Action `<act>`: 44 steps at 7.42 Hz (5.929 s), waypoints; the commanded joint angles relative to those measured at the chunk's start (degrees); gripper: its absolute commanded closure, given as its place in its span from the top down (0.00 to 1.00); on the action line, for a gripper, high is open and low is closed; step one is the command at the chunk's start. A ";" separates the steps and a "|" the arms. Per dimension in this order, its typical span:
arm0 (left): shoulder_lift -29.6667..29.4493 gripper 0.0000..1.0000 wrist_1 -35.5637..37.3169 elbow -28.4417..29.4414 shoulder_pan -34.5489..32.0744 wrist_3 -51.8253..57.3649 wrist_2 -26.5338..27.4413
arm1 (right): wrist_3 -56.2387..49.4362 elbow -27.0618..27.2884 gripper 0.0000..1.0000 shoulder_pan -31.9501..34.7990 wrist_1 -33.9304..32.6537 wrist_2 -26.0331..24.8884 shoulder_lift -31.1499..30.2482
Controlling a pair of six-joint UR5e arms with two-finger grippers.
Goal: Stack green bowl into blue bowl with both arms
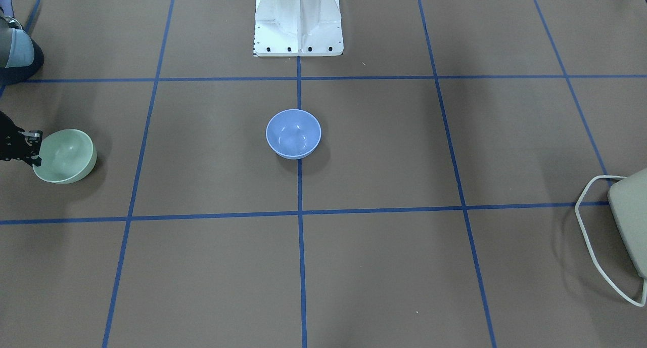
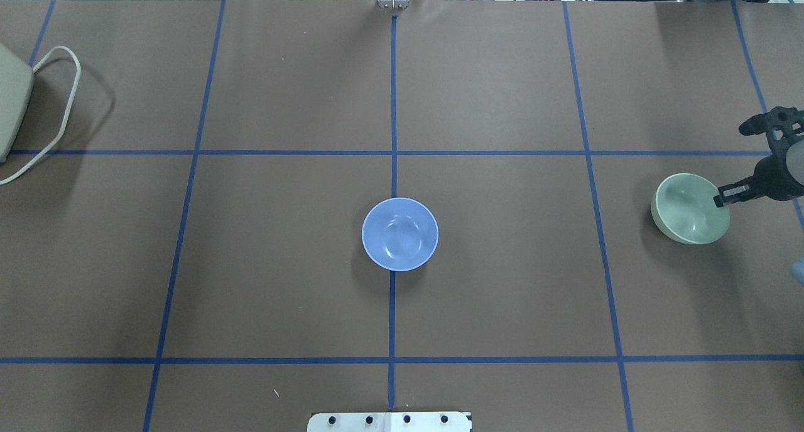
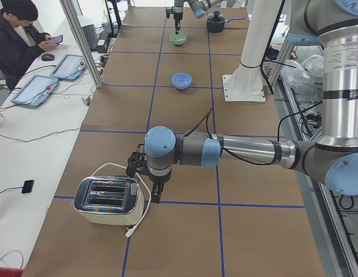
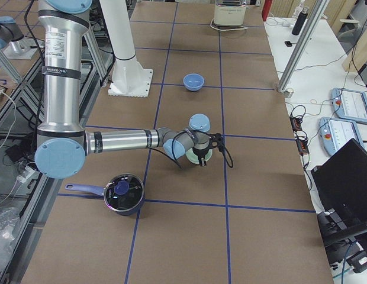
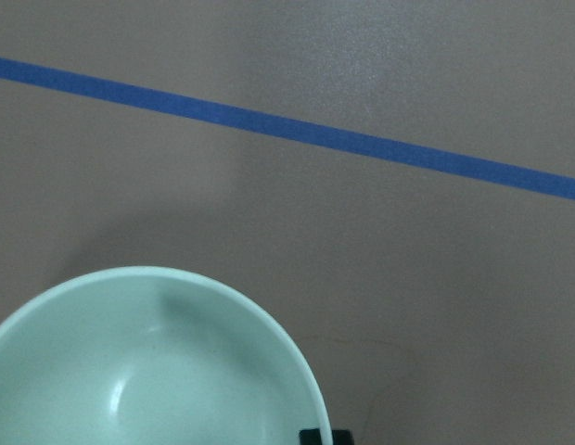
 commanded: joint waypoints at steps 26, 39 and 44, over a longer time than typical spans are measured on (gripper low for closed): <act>0.68 0.99 -0.41 0.93 0.09 0.09 0.00 | 46.39 3.56 0.00 -31.46 -32.28 -16.92 41.11; 0.68 0.98 -0.50 0.93 0.09 0.09 0.00 | 46.74 3.55 1.00 -31.64 -28.42 -20.00 40.32; 0.68 0.98 -0.24 0.84 0.09 0.00 0.00 | 25.39 5.67 1.00 -12.10 -33.67 -8.61 36.56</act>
